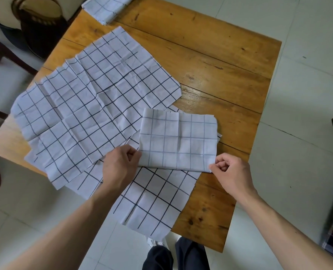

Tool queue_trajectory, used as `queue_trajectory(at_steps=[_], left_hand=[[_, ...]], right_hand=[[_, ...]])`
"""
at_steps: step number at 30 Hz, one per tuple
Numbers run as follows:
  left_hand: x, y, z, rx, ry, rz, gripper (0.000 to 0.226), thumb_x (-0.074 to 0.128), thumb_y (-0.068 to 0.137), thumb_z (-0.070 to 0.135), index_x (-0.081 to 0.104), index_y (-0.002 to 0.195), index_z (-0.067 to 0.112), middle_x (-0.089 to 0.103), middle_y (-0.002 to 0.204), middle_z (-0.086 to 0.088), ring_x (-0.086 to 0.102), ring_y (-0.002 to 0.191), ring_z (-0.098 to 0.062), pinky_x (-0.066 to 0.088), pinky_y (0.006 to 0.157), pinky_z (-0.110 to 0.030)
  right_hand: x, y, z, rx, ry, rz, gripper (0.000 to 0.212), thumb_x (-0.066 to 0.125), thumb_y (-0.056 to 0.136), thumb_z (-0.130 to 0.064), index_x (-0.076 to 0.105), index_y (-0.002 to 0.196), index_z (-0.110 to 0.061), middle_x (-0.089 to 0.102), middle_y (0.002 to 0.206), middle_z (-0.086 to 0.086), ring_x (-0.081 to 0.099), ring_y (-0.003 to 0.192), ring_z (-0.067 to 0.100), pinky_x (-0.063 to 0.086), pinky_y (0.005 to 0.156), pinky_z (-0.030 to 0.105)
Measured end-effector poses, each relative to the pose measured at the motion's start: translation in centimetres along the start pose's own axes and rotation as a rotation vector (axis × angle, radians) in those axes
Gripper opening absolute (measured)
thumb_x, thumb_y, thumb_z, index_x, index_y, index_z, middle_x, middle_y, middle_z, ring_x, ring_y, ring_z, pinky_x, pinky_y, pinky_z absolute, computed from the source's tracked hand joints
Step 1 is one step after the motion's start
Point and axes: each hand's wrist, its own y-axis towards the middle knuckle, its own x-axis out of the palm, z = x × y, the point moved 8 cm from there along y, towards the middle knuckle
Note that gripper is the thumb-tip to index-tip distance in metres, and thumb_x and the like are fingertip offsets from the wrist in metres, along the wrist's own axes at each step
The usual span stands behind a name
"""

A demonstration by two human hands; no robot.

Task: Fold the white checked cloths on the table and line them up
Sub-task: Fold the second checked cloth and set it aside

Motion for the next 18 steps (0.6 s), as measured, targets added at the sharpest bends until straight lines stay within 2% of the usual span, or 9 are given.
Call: queue_trajectory(at_steps=[5, 11, 18], left_hand=[[0.14, -0.32, 0.37, 0.033, 0.055, 0.042, 0.022, 0.062, 0.093, 0.031, 0.062, 0.073, 0.022, 0.062, 0.063, 0.007, 0.059, 0.064, -0.015, 0.048, 0.057, -0.032], [0.27, -0.55, 0.1, 0.07, 0.072, 0.075, 0.021, 0.061, 0.094, 0.028, 0.06, 0.074, 0.021, 0.06, 0.063, 0.007, 0.057, 0.067, -0.02, 0.053, 0.062, -0.043], [0.46, -0.48, 0.09, 0.089, 0.106, 0.092, 0.021, 0.058, 0.094, 0.03, 0.056, 0.073, 0.023, 0.059, 0.065, 0.003, 0.057, 0.067, -0.021, 0.051, 0.06, -0.041]], right_hand=[[-0.17, -0.13, -0.32, 0.025, -0.033, 0.006, 0.015, 0.076, 0.084, -0.016, 0.063, 0.08, -0.022, 0.064, 0.066, -0.007, 0.06, 0.061, 0.008, 0.046, 0.052, 0.017], [-0.13, -0.06, -0.76, 0.02, -0.057, 0.046, 0.009, 0.073, 0.088, -0.019, 0.065, 0.085, -0.02, 0.064, 0.07, -0.01, 0.061, 0.065, 0.007, 0.049, 0.055, 0.019], [-0.09, 0.22, -0.91, 0.019, -0.107, 0.069, 0.01, 0.072, 0.089, -0.021, 0.064, 0.083, -0.019, 0.061, 0.068, -0.012, 0.059, 0.061, 0.005, 0.041, 0.051, 0.016]])
